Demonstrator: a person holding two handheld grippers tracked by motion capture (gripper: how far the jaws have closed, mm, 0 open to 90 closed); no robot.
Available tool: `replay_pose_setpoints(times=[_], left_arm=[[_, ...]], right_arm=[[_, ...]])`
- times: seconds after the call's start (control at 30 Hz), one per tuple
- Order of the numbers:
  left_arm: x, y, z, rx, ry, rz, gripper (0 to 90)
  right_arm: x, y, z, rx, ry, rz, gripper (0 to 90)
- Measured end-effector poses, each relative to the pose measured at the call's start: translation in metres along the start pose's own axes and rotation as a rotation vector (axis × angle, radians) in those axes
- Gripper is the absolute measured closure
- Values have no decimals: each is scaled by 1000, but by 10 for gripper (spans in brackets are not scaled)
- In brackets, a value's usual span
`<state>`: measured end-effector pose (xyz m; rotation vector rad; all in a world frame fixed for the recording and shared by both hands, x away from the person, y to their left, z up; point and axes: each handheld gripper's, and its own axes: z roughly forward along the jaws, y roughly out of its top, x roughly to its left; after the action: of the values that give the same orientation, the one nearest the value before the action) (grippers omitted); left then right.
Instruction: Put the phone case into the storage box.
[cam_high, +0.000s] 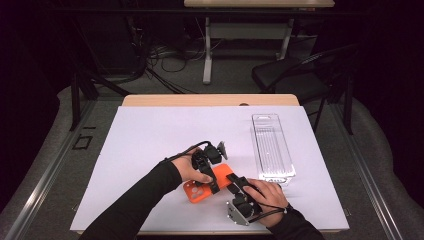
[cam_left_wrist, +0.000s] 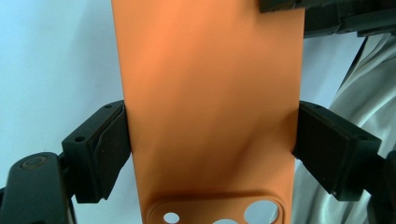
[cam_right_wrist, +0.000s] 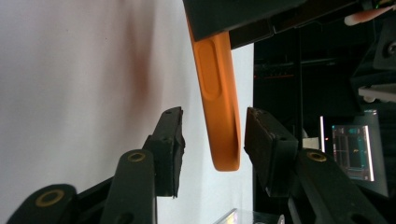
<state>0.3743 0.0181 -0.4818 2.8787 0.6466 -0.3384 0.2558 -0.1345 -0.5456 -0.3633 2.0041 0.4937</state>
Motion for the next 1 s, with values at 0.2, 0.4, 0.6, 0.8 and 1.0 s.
replay_pose_setpoints(times=[0.2,0.4,0.6,0.8,1.0], left_arm=[[0,2,3,6,-16,-7,154],[0,3,4,8,-32,-23,154],[1,4,4,13,-54,-34,155],[3,4,4,11,-73,-44,155],[5,4,4,11,-95,-54,155]], right_arm=[[2,1,1,2,-19,-32,598],[3,2,1,5,-24,-61,642],[3,2,1,5,-37,-81,666],[4,3,1,1,-46,-105,689],[4,3,0,0,-58,-117,703]])
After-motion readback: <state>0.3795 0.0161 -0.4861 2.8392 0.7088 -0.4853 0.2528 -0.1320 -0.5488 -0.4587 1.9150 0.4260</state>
